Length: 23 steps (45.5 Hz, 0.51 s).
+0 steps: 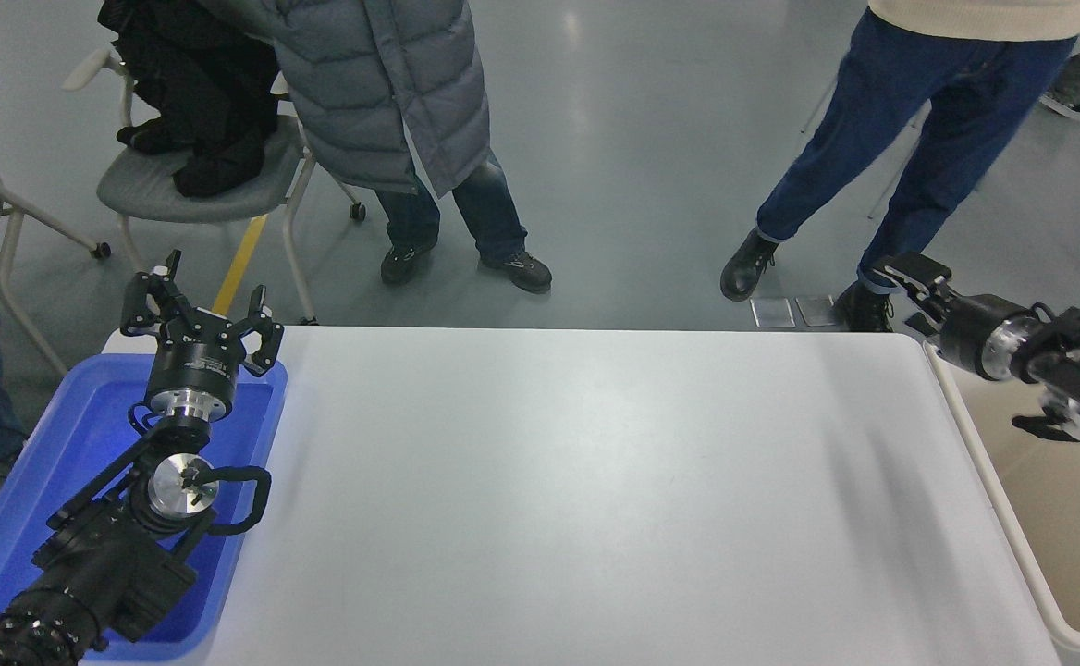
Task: Pick up paper ball place in dustbin
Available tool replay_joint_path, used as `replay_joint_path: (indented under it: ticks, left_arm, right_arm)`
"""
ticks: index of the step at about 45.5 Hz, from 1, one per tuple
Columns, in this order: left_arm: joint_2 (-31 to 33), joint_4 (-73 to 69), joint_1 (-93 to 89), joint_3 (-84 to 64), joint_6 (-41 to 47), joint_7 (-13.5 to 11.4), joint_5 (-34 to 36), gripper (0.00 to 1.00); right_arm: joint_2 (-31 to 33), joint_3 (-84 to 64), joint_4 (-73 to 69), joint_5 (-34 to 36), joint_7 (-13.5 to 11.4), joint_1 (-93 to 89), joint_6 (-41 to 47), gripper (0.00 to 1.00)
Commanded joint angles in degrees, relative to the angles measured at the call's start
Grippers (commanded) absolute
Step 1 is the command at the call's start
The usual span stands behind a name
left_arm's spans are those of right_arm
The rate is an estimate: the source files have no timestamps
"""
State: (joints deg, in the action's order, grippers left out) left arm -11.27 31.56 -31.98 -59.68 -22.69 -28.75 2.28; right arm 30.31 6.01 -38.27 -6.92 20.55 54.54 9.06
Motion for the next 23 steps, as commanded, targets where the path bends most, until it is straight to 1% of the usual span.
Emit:
replay_joint_path:
  ticks: [1, 5, 12, 18, 23]
  left_arm:
    - [0.02, -0.01, -0.01, 0.0, 0.02, 0.01, 0.01, 0.99]
    - [0.02, -0.01, -0.01, 0.0, -0.07, 0.01, 0.01, 0.99]
    - [0.02, -0.01, -0.01, 0.0, 0.02, 0.01, 0.01, 0.99]
    - [0.02, -0.01, -0.01, 0.0, 0.02, 0.01, 0.01, 0.99]
    - [0.02, -0.01, -0.01, 0.0, 0.02, 0.01, 0.01, 0.99]
  right_arm:
    - [-0.69, 19.9, -13.68, 15.61, 0.54, -4.27, 0.08, 1.0]
    - [-1.92, 24.65, -13.42, 17.11, 0.45, -7.16, 0.08, 1.0]
    - [-2.19, 29.23, -13.41, 17.2, 0.71, -13.05, 1.3, 1.0]
    - [-2.28, 29.84, -12.19, 17.2, 1.07, -17.01, 8.94, 1.0]
    - [-3.41, 30.81, -9.64, 17.29, 2.03, -18.68, 10.27, 1.0]
